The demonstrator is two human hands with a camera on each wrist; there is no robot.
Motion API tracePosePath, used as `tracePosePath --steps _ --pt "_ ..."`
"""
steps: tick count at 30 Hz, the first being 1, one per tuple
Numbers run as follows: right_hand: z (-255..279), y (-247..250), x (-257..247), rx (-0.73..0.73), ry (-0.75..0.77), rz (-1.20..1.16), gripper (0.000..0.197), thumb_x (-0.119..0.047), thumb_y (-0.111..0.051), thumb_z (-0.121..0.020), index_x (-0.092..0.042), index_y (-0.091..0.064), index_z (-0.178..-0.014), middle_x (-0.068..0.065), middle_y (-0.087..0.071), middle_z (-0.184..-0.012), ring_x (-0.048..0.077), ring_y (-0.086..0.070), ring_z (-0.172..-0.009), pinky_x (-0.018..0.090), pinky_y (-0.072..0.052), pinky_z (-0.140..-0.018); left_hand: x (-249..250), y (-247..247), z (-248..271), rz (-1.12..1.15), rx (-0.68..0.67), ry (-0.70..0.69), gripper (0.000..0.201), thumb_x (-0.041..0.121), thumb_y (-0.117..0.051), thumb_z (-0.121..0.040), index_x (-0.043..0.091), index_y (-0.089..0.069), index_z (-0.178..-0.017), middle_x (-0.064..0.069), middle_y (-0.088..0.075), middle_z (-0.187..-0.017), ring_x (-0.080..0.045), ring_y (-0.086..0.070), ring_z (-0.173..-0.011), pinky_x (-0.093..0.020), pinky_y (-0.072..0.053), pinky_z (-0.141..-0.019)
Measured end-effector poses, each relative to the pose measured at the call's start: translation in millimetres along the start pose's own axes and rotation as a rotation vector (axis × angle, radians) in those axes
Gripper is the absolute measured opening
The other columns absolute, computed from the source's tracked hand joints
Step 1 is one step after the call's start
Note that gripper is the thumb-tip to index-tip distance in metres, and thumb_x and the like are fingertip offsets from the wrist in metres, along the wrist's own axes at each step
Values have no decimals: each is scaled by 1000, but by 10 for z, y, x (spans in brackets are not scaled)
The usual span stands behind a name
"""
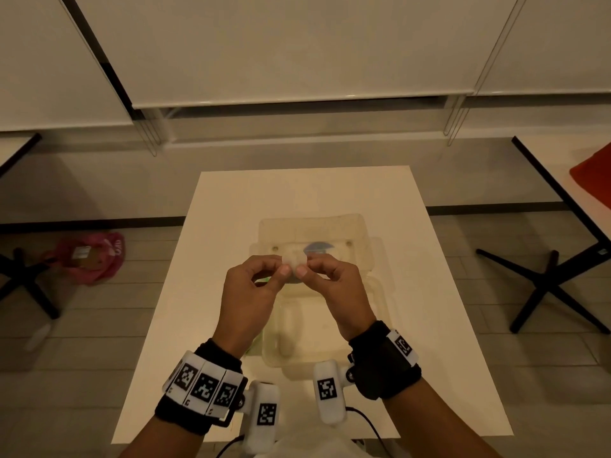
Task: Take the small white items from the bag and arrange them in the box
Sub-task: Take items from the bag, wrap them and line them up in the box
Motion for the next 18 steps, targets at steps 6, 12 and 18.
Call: tracePosePath --steps 6,12,18 --pt "2 34 -21 86 52 103 2 -10 -75 -84 -8 -76 -84 2 -75 -98 16 -69 -97 36 -55 -84 -68 -5 -11 -7 11 35 5 15 -73 -90 15 -75 -93 0 -76 -95 -11 -71 -91 -24 -52 -78" --pt "61 -11 -135 15 79 -3 23 -12 -64 -94 -1 -70 -76 7 -74 -91 13 -67 -86 27 -50 -78 -36 -84 10 126 -98 91 12 14 -61 -98 9 -72 -95 -11 -74 -87 -16 -64 -82 -28 -48 -74" --pt "-46 15 -278 -112 68 132 20 -11 -49 -102 -13 -68 -111 4 -72 -108 14 -63 -98 22 -46 -76 -118 -259 88 719 -373 494 19 14 -43 -102 10 -62 -98 -6 -66 -92 -25 -68 -97 -37 -54 -87"
Point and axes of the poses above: each hand's wrist, its own z-axis away from the middle knuckle, its own y-axis out of the back of the hand, x = y × z, the point moved 6 cm from there along -z, towards the middle knuckle
